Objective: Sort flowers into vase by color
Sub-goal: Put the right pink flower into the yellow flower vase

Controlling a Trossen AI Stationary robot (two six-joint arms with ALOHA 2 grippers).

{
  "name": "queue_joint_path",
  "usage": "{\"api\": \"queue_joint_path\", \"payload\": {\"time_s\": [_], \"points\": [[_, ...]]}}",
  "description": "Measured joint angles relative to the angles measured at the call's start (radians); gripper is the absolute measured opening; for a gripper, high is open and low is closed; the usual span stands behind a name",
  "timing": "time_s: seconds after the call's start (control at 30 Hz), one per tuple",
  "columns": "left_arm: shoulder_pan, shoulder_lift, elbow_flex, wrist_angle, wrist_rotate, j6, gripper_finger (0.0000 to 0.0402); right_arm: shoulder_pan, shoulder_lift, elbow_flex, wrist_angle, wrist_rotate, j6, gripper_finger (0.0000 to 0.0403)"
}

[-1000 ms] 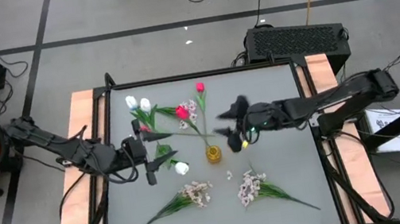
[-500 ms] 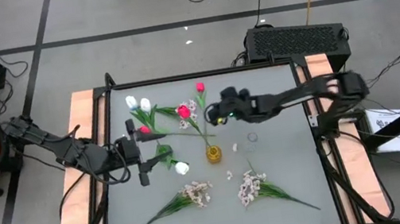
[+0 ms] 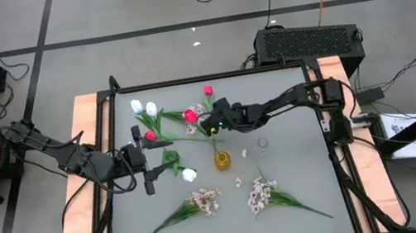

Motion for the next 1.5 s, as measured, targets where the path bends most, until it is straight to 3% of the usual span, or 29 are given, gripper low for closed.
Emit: {"api": "queue_joint_path", "payload": {"time_s": [0.13,0.53,0.73,0.87,1.13,1.5], "points": [[0.0,0.0,0.0,0.0,0.0,0.0,0.0242,-0.016,0.024,0.034,-0.077,0.016,0.006,0.0208],[0.0,-0.001,0.0,0.0,0.0,0.02,0.0242,-0.037,0.093,0.056,-0.061,0.014,0.028,0.0208],[0.0,-0.004,-0.001,0.0,0.0,0.022,0.0242,-0.034,0.168,0.135,-0.082,0.044,-0.028,0.0202],[0.0,-0.005,-0.001,-0.001,-0.001,0.023,0.0242,-0.036,0.172,0.144,-0.109,0.052,-0.031,0.0158],[0.0,-0.005,-0.001,-0.005,-0.001,0.026,0.0242,-0.044,0.166,0.143,-0.135,0.067,-0.005,0.0016],[0.0,-0.005,-0.001,-0.008,-0.002,0.026,0.0242,-0.056,0.107,0.136,-0.085,0.21,-0.004,0.0004]]}}
